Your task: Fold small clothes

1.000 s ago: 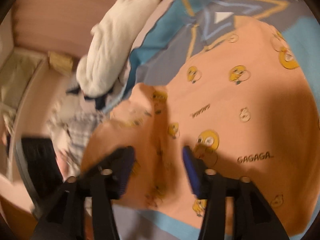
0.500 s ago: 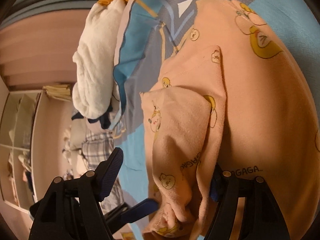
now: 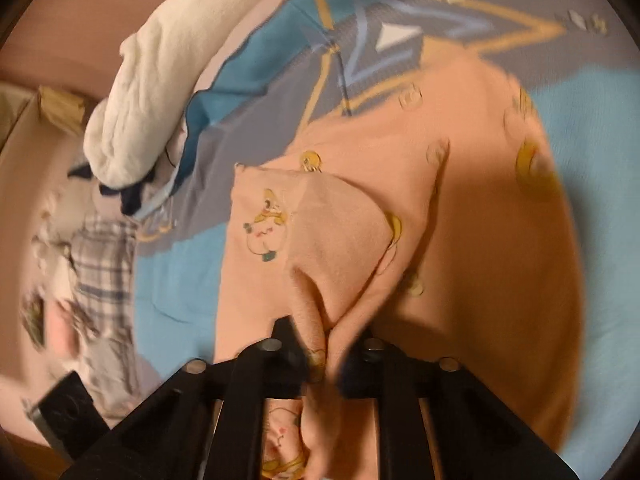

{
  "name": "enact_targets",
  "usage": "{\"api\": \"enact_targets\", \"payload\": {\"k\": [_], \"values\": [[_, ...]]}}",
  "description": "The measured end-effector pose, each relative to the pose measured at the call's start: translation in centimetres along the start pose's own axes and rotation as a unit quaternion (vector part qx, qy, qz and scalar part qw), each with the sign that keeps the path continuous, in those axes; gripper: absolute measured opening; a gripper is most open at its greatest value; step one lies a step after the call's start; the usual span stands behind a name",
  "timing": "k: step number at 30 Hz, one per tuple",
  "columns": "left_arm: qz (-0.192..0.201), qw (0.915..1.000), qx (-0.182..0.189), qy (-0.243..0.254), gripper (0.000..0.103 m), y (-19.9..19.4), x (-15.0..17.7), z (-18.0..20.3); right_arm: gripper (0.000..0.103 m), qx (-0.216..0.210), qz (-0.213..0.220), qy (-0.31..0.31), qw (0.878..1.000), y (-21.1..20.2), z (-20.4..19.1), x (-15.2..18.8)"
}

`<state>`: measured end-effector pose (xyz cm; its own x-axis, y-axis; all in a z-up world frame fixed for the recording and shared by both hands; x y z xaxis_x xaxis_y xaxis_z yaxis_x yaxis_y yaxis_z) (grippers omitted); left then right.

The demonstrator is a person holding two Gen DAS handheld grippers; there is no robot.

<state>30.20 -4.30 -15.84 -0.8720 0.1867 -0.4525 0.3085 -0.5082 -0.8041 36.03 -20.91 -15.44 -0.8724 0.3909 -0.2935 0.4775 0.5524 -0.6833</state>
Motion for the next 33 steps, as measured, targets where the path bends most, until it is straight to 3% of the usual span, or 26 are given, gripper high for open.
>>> {"api": "enact_targets", "payload": {"k": [4, 7, 11, 16, 19, 21, 22, 24, 26, 29, 33], "values": [[0.003, 0.9999, 0.004, 0.01, 0.059, 0.2, -0.1, 0.8, 0.01, -0.014, 0.052, -0.057, 0.997, -4.8, -1.8, -2.3], [0.003, 0.9998, 0.017, 0.007, 0.059, 0.7, -0.3, 1.4, 0.01, -0.003, 0.069, -0.073, 0.995, -7.1, -1.4, -3.8], [0.0, 0.9996, 0.027, 0.002, 0.059, 1.8, -0.5, 2.4, 0.011, 0.035, 0.057, -0.057, 0.996, -6.5, 2.3, -4.1], [0.005, 0.9993, 0.036, 0.008, 0.059, 2.7, -2.1, 4.2, 0.011, 0.043, 0.034, -0.018, 0.998, -4.5, 5.9, -3.1], [0.015, 0.9992, 0.031, 0.022, 0.059, 3.2, -3.1, 5.6, 0.014, 0.027, 0.04, -0.003, 0.999, -5.0, 6.6, -2.8], [0.022, 0.999, 0.021, 0.034, 0.059, 3.7, -3.8, 6.2, 0.025, 0.071, 0.056, -0.032, 0.995, -6.2, 6.4, -2.8], [0.025, 0.9988, 0.014, 0.039, 0.059, 4.0, -3.9, 6.4, 0.038, 0.108, 0.069, -0.052, 0.99, -7.0, 6.3, -2.7], [0.031, 0.9983, 0.002, 0.049, 0.059, 4.5, -4.1, 6.6, 0.039, 0.171, 0.104, -0.105, 0.974, -8.9, 5.7, -2.9], [0.035, 0.9975, -0.009, 0.061, 0.057, 5.2, -4.4, 6.8, 0.039, 0.152, 0.121, -0.151, 0.969, -10.3, 3.7, -2.0], [0.044, 0.9946, -0.034, 0.088, 0.057, 5.9, -4.1, 7.4, 0.038, 0.094, 0.102, -0.197, 0.971, -10.4, 0.9, 0.5], [0.043, 0.9901, -0.056, 0.122, 0.048, 7.2, -3.4, 7.7, 0.025, 0.088, 0.063, -0.252, 0.962, -8.7, -0.5, 3.9]]}}
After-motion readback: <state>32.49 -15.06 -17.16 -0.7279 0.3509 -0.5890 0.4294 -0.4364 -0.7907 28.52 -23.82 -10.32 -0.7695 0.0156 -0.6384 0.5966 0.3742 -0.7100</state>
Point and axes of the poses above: each gripper's, at about its wrist camera, not at the fingertips, and y roughly the way its jaws point, z to its right, x to its underside, the point moved 9 cm from there along y, roughly the way its jaws point, and after that the axes turned 4 degrees about -x, right-handed, at the moved point
